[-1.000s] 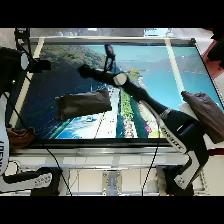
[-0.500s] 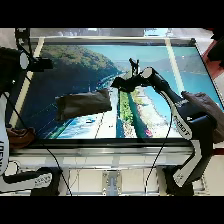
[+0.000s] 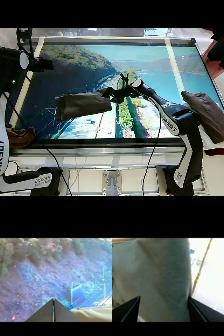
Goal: Fold the shirts.
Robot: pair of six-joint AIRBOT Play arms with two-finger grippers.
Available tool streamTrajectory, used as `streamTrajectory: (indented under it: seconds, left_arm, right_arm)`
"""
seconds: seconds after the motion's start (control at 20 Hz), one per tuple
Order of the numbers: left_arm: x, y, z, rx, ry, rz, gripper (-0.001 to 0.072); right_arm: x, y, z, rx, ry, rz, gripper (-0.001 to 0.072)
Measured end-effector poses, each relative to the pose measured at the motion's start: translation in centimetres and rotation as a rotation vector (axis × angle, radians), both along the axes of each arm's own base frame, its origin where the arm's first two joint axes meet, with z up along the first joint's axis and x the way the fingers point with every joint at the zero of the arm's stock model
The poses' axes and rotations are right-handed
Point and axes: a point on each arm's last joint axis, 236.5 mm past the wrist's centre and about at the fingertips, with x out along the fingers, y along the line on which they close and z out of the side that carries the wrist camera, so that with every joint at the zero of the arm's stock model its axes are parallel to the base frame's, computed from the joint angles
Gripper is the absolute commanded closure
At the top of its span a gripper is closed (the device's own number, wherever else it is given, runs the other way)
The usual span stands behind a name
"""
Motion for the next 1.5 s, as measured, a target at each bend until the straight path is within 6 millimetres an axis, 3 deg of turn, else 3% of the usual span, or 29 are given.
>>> streamTrajectory:
  seconds: [0.15,0.2,0.25,0.3,0.35,0.4,0.65,0.8,1.0,1.2,1.35,1.5]
  left_arm:
    - [0.0,0.0,0.0,0.001,0.0,-0.003,0.0684]
    - [0.0,0.0,0.0,0.002,0.001,-0.004,0.0684]
    - [0.0,0.0,0.0,0.003,0.001,-0.005,0.0684]
    - [0.0,0.0,0.0,0.003,0.001,-0.005,0.0684]
    - [0.0,0.0,0.0,0.003,0.002,-0.006,0.0684]
    - [0.0,0.0,0.0,0.003,0.002,-0.006,0.0684]
    - [-0.3,0.1,-0.2,0.017,0.019,-0.014,0.0685]
    - [-0.3,0.1,-0.3,0.021,0.025,-0.016,0.0685]
    - [-0.4,0.1,-0.4,0.024,0.028,-0.018,0.0685]
    - [-0.4,0.1,-0.4,0.022,0.029,-0.018,0.0685]
    - [-0.4,0.0,-0.4,0.015,0.029,-0.016,0.0685]
    - [-0.4,-0.5,-0.5,-0.01,0.03,-0.018,0.0685]
  right_arm:
    - [-0.4,1.8,-0.2,0.032,0.006,-0.005,0.0045]
    - [-0.7,2.4,-0.3,0.042,0.013,-0.003,0.0102]
    - [-0.9,2.9,-0.3,0.051,0.014,-0.006,0.0215]
    - [-0.8,3.3,-0.3,0.056,0.01,-0.011,0.0379]
    - [-1.0,3.7,-0.3,0.065,0.008,-0.011,0.0601]
    - [-0.9,4.1,-0.2,0.068,-0.003,-0.011,0.0688]
    - [-0.3,5.1,1.0,0.109,-0.069,-0.01,0.069]
    - [1.8,3.4,3.8,0.123,-0.154,-0.037,0.069]
    - [6.6,-3.8,10.3,0.068,-0.339,-0.126,0.0691]
    - [9.8,-15.6,18.3,-0.03,-0.492,-0.28,0.0691]
    - [9.4,-25.3,24.0,-0.117,-0.565,-0.407,0.0691]
    - [6.6,-35.0,28.6,-0.231,-0.603,-0.537,0.0691]
